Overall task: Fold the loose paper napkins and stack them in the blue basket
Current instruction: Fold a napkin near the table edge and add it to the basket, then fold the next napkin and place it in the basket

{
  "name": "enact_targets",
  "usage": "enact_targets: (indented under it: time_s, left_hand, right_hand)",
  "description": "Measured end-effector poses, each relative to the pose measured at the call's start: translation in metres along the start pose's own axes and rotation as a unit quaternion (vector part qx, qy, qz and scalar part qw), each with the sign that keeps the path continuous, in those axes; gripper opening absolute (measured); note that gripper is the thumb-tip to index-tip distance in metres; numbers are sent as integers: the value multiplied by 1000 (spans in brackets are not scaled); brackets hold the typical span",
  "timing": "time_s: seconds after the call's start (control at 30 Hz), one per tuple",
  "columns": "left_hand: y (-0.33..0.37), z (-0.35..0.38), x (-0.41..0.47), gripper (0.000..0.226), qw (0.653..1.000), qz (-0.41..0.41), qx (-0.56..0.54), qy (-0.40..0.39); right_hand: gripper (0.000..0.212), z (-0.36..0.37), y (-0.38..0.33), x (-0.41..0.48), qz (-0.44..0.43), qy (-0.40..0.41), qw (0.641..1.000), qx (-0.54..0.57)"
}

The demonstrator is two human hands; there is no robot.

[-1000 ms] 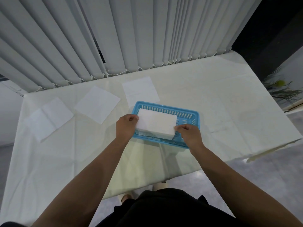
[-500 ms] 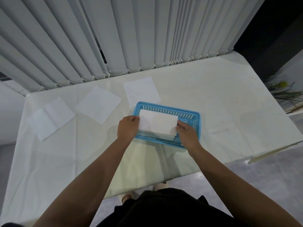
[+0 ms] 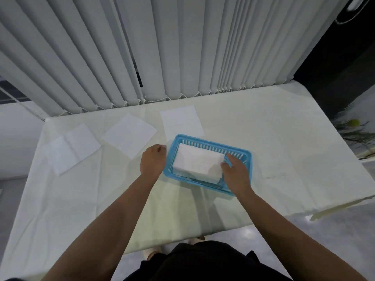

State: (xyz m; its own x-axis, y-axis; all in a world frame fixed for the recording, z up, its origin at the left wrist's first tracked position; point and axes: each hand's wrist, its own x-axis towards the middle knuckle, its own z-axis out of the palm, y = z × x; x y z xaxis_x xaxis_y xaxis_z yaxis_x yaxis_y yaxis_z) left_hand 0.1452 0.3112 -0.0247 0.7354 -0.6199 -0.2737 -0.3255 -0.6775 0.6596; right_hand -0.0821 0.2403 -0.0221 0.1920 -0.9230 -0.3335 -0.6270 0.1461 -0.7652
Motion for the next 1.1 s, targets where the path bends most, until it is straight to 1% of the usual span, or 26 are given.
enact_targets:
  time_s: [0.07,0.17,0.23,0.3,0.47,0.6,0.73,0.8,0.93,1.1]
  left_hand:
    - [-5,-9,2,18,1000,-1,-7,10]
    - [-18,-22,5,28,999,-16,-4,29]
    - [-30,-31,7,31,999,-30,0,35]
    - [-43,-42,8,30,999,-41,5,33]
    - [-80,-73,19,30,997,-72,-3,20]
    - [-109,-99,37,28,997,-72,35,-2]
    - [-132,-123,62,25,995,-45,82,-23]
    - [-139,-134,78,24,994,-24,103,-25]
    - [-146,-149,118,26,989,11,141,-38]
    - [-140,-153,164,32,981,37,185,-39]
  right_hand:
    - [43,4,-7,1,-51,21,998,-34]
    - [44,13,-21,4,-128,33,985,-111]
    - [44,19,-34,8,-160,22,977,-140]
    - [43,27,-47,12,-181,3,971,-158]
    - [42,65,-79,19,-203,-46,961,-180]
    - [41,103,-105,24,-235,-70,943,-226]
    - [35,144,-129,28,-271,-75,919,-278]
    - [33,167,-136,32,-267,-96,908,-308]
    - [34,211,-140,42,-260,-122,876,-388]
    - [35,251,-146,54,-251,-137,858,-426]
